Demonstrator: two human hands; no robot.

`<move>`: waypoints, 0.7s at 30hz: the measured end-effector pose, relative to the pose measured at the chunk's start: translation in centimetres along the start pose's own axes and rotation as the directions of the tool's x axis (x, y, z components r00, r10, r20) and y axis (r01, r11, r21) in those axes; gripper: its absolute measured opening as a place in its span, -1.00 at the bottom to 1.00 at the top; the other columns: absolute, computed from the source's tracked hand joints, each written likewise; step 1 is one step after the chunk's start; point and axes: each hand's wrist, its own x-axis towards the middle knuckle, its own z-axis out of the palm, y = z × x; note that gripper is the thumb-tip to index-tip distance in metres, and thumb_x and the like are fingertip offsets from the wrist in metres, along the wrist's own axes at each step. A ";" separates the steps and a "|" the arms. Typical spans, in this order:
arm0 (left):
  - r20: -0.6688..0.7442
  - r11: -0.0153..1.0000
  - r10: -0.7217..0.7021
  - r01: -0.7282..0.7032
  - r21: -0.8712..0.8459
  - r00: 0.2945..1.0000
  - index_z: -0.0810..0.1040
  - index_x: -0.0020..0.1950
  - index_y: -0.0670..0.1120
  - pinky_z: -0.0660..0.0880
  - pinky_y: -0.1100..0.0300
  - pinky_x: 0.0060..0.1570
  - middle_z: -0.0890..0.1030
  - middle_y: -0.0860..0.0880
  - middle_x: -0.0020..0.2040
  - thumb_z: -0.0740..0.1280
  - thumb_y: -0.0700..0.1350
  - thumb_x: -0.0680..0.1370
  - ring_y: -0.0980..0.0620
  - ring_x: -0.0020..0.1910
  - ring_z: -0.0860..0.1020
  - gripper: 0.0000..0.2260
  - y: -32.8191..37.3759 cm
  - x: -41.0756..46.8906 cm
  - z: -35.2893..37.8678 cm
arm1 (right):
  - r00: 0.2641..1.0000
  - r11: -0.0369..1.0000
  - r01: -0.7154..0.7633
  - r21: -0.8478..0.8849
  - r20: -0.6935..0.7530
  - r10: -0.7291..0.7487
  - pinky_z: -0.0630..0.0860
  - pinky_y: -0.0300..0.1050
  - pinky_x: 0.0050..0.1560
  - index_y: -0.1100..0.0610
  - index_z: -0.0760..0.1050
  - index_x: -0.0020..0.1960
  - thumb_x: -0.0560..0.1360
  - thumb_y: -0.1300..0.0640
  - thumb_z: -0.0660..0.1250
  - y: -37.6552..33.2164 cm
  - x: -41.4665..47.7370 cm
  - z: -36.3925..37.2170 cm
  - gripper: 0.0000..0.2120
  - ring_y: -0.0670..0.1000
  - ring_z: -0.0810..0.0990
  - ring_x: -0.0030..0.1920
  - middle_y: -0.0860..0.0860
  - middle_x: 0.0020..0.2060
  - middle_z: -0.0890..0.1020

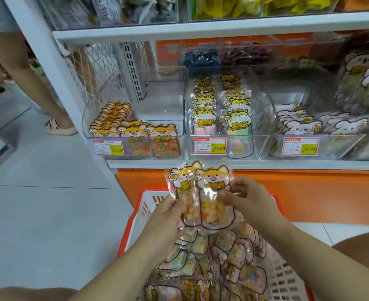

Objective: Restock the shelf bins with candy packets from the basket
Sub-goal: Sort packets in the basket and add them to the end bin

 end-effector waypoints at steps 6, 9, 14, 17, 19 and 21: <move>0.084 0.977 -0.119 0.131 -0.169 0.989 0.48 0.33 -0.05 0.54 -0.22 0.20 0.62 -0.09 0.27 0.16 0.00 0.69 -0.16 0.22 0.62 -0.73 0.2 -0.7 0.5 | 0.999 0.994 -0.004 0.109 0.037 -0.001 0.62 -0.09 -0.09 0.06 0.49 0.11 0.57 0.10 0.38 -0.3 -0.8 1.0 -0.85 0.00 0.70 -0.11 0.00 -0.09 0.72; 0.215 0.976 -0.118 0.154 -0.156 0.969 0.48 0.37 -0.04 0.53 -0.21 0.22 0.65 -0.15 0.22 0.24 0.09 0.64 -0.20 0.20 0.63 -0.64 0.1 -1.3 1.1 | 0.996 0.991 0.079 0.105 -0.051 -0.074 0.66 -0.07 -0.21 -0.01 0.48 0.06 0.56 0.12 0.39 -0.2 -1.9 2.6 -0.87 -0.06 0.70 -0.16 -0.10 -0.07 0.69; 0.126 0.997 0.003 0.007 -0.077 0.992 0.52 0.30 0.03 0.52 -0.23 0.24 0.69 -0.03 0.16 0.47 -0.19 0.52 -0.09 0.17 0.64 -0.62 -0.4 -1.2 1.0 | 0.985 0.988 0.149 0.036 -0.098 -0.145 0.38 -0.22 -0.42 -0.13 0.43 0.11 0.51 0.00 0.43 -0.1 -2.8 3.6 -0.76 -0.09 0.45 -0.41 -0.08 -0.40 0.49; 0.123 0.991 0.101 -0.110 0.072 0.987 0.53 0.27 0.17 0.45 -0.17 0.33 0.68 0.02 0.18 0.48 -0.11 0.48 -0.05 0.22 0.62 -0.60 1.0 -1.0 0.2 | 0.989 0.990 0.135 0.051 -0.065 -0.131 0.42 -0.31 -0.34 -0.13 0.41 0.20 0.48 0.06 0.47 -1.2 -2.7 4.0 -0.63 -0.14 0.47 -0.37 -0.14 -0.34 0.56; 0.201 0.949 0.165 -0.212 0.236 0.966 0.53 0.26 0.15 0.48 -0.09 0.32 0.68 0.07 0.16 0.44 -0.17 0.54 0.03 0.19 0.63 -0.64 3.2 -0.9 -1.1 | 0.995 0.993 0.095 0.075 -0.027 -0.093 0.50 -0.34 -0.25 -0.13 0.40 0.24 0.45 0.13 0.51 -3.3 -1.8 3.4 -0.53 -0.21 0.57 -0.28 -0.27 -0.25 0.62; 0.306 0.895 0.191 -0.294 0.336 0.933 0.49 0.32 0.08 0.50 -0.06 0.30 0.66 0.08 0.20 0.41 -0.27 0.56 0.05 0.20 0.62 -0.60 6.1 -0.8 -2.7 | 0.991 0.995 0.040 0.095 0.122 -0.051 0.59 -0.24 -0.12 -0.06 0.41 0.29 0.42 0.20 0.53 -6.1 -0.6 2.7 -0.47 -0.16 0.68 -0.13 -0.20 -0.11 0.70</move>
